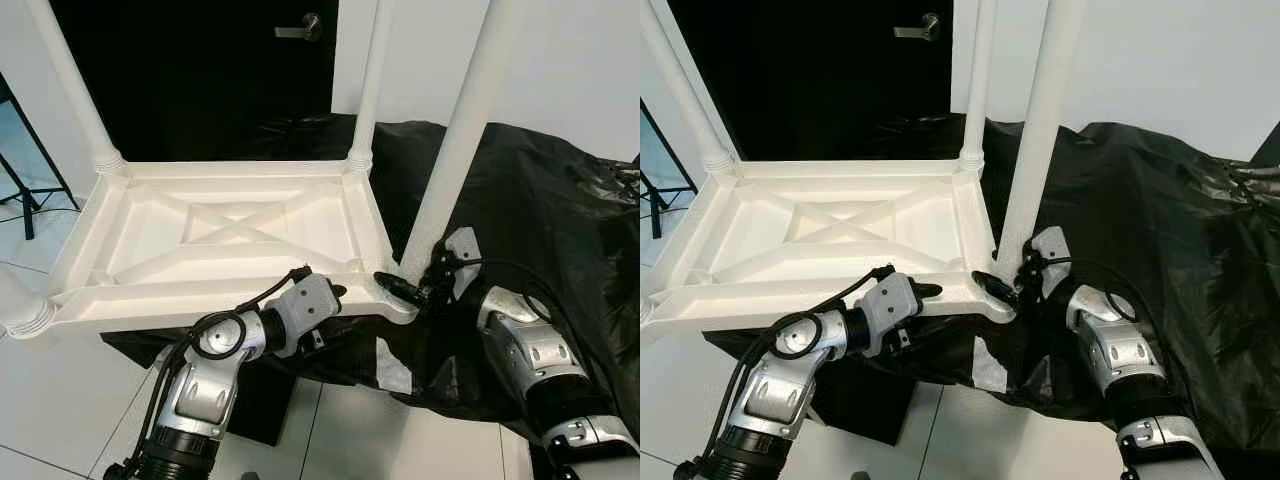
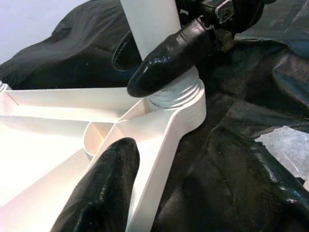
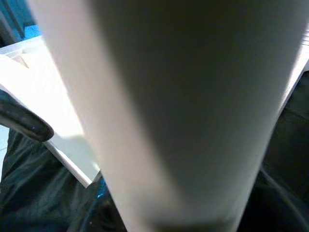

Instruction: Building children table

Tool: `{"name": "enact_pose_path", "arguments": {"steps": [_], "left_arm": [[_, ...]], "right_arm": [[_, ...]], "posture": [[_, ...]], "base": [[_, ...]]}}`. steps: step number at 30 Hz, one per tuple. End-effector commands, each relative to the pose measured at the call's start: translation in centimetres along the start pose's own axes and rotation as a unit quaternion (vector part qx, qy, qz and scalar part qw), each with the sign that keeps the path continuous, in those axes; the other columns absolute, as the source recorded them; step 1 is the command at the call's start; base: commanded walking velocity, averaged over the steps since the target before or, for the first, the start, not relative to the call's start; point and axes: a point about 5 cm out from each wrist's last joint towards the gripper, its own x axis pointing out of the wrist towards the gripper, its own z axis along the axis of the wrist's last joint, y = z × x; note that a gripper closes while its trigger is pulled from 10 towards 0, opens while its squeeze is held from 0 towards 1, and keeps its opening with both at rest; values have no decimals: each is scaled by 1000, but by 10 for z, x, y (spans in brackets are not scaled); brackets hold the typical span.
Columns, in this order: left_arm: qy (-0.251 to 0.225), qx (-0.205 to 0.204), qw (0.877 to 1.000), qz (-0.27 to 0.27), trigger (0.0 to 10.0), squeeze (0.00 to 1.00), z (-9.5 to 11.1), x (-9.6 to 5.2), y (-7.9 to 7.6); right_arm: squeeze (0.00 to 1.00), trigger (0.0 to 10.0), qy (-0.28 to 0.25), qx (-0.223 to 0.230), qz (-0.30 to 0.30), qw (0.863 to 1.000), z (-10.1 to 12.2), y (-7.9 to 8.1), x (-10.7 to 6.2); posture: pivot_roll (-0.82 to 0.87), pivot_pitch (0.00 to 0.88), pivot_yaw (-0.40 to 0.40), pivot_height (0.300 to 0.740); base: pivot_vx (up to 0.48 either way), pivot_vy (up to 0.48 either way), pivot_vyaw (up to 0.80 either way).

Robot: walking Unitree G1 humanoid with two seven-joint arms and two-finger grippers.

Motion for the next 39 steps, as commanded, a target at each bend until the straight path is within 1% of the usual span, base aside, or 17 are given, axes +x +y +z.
{"name": "enact_pose_path", "arguments": {"steps": [1,3,4,6,7,13,16,18,22,23,24,25,30,33,34,37,39], "left_arm": [[-2,-8,997,78,10000,0,0,-1,6],[-2,-9,997,78,10000,0,0,-1,5],[-2,-10,997,77,10000,0,0,-1,5],[-2,-10,997,76,10000,0,-1,-1,4],[-2,-11,997,75,10000,0,-1,0,4],[-3,-13,998,65,10000,0,-1,1,1],[-2,-13,998,64,10000,0,-1,2,0],[0,-15,998,58,10000,0,-2,2,-2],[1,-16,998,57,10000,0,-2,1,-2],[2,-16,998,54,10000,0,-3,1,-3],[2,-16,998,54,10000,0,-3,1,-3],[2,-16,999,52,10000,0,-3,1,-4],[2,-16,999,51,10000,0,-3,1,-4],[2,-18,998,53,10000,0,-3,1,-4],[2,-18,998,53,10000,0,-3,1,-4],[2,-19,998,53,10000,0,-3,1,-5],[2,-19,998,53,10000,0,-3,1,-5]], "right_arm": [[0,0,9,-7,25,1000,-2,1,0],[0,0,11,-3,17,1000,-4,-2,-3],[0,1373,12,0,5,1000,-6,-3,-6],[0,1373,13,2,-2,1000,-7,-4,-8],[0,10000,11,5,-15,1000,-7,-6,-10],[0,10000,30,-13,-108,994,-12,-4,-15],[0,10000,37,-17,-130,991,-14,-2,-16],[0,10000,43,9,-193,980,-22,6,-17],[0,10000,45,20,-214,976,-24,7,-17],[0,10000,44,36,-261,964,-26,12,-17],[0,10000,44,36,-261,964,-26,12,-17],[0,10000,43,45,-288,956,-27,15,-17],[0,10000,39,52,-315,947,-27,20,-16],[0,10000,21,61,-374,925,-21,28,-14],[0,10000,21,61,-374,925,-21,28,-14],[0,10000,15,77,-424,902,-16,36,-7],[0,10000,13,75,-420,904,-14,39,-3]], "posture": [[50,0,-85,740],[44,0,-84,740],[41,0,-81,740],[41,0,-81,740],[35,0,-78,740],[17,0,-63,740],[15,0,-62,740],[12,0,-52,740],[11,0,-51,740],[9,0,-49,740],[9,0,-49,740],[9,0,-47,740],[13,0,-54,740],[17,0,-58,740],[17,0,-58,740],[22,0,-63,740],[22,0,-60,740]], "base": [[0,0,0],[0,0,0],[0,0,0],[0,0,0],[0,0,0],[0,0,0],[0,0,0],[0,0,0],[0,0,0],[0,0,0],[0,0,0],[0,0,0],[0,0,0],[0,0,0],[0,0,0],[0,0,0],[0,0,0]]}}
